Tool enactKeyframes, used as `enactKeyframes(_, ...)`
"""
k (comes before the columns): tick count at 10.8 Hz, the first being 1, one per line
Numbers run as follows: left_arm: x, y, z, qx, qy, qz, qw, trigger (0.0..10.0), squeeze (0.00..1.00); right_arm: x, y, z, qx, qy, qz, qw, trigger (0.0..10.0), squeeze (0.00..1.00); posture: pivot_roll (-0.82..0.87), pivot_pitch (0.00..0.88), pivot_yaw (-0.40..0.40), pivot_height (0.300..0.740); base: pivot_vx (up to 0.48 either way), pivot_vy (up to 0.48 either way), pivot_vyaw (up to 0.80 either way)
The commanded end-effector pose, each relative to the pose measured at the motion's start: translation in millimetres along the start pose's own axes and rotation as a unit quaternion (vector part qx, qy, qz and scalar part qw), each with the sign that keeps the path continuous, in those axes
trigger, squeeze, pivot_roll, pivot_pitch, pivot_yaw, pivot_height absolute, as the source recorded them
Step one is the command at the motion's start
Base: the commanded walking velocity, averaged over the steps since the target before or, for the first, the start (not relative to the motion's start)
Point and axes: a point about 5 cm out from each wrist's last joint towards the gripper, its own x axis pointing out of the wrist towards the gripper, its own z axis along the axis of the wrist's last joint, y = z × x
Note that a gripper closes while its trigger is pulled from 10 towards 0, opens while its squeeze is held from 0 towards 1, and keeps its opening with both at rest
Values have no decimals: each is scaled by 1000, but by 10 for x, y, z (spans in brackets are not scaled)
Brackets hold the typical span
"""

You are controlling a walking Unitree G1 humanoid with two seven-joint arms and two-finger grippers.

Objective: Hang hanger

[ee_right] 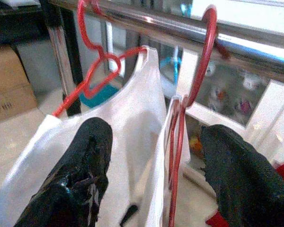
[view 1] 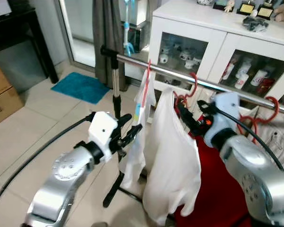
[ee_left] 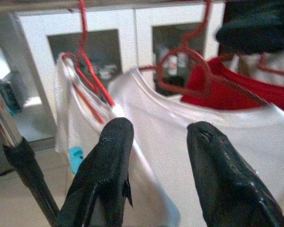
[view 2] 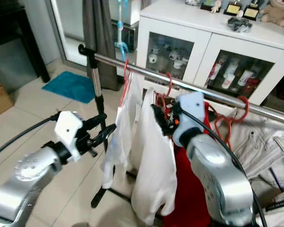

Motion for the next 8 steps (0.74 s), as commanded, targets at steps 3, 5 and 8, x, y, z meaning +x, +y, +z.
enactKeyframes(3,-82,-61,-3,0,17,-61,998,10000,0,93,-182,-45,3,66,-93,993,10000,957,89,33,-56,740,0,0,0)
enactKeyframes(5,-129,-104,-39,-6,30,-87,996,10000,0,208,-293,-95,-1,93,-133,987,10000,0,90,36,-66,740,0,0,0)
enactKeyframes(8,-136,-67,-24,-4,32,-86,996,10000,0,474,-394,-202,26,122,-132,983,10000,0,93,44,-75,740,0,0,0)
